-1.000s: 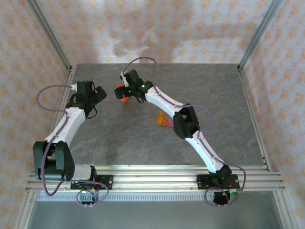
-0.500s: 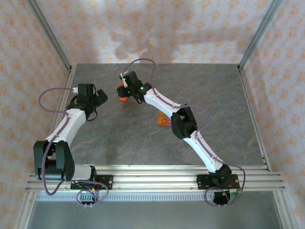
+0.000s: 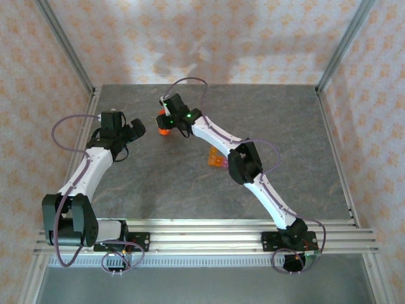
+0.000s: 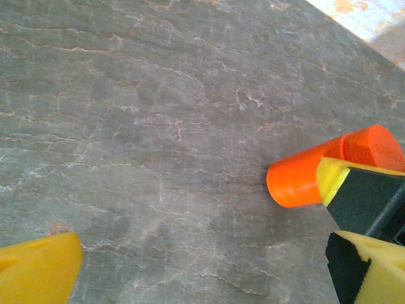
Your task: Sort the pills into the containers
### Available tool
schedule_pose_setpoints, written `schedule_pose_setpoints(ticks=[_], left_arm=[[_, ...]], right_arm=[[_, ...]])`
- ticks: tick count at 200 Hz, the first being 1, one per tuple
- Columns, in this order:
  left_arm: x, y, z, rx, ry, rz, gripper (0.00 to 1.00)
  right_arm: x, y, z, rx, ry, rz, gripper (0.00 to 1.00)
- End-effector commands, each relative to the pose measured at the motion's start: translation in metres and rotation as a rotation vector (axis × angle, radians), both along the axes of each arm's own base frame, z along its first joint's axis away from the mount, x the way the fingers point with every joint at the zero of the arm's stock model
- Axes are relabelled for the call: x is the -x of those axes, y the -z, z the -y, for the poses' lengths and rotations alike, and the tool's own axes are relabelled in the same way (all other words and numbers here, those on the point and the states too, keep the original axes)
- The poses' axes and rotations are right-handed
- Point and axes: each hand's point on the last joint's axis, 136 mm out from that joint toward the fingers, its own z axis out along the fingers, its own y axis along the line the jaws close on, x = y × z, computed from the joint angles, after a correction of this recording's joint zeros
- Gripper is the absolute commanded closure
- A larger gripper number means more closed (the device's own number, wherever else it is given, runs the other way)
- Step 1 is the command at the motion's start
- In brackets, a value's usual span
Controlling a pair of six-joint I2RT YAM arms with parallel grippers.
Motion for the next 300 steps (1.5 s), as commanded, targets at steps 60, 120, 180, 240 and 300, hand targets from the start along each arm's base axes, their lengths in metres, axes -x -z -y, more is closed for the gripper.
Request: schedule_pose_setpoints(ticks=[60, 120, 180, 240, 300], left_arm=[[-0.002, -0.030, 0.077, -0.067, 0.292, 0.101, 0.00], [-0.032, -0.047, 0.174, -0.133, 0.524, 0.238, 0.00], [-0.049, -0.047, 0.252, -0.240, 0.747, 0.375, 0.00], [-0.030, -0.067, 0.297, -0.170, 0.878, 0.677, 0.00], [-0.001, -0.055, 0.312, -0.181, 1.030, 0.767, 0.00]], right_arm=[[0.028, -0.136, 0.111, -0.043, 0.134, 0.061, 0.66], [0.075, -0.171, 0.231, -0.063, 0.276, 0.072, 0.65], [0.111, -0.210, 0.316, -0.145, 0.356, 0.055, 0.64], [0.120, -0.209, 0.318, -0.231, 0.365, -0.039, 0.65], [0.125, -0.212, 0.294, -0.340, 0.304, -0.175, 0.65]])
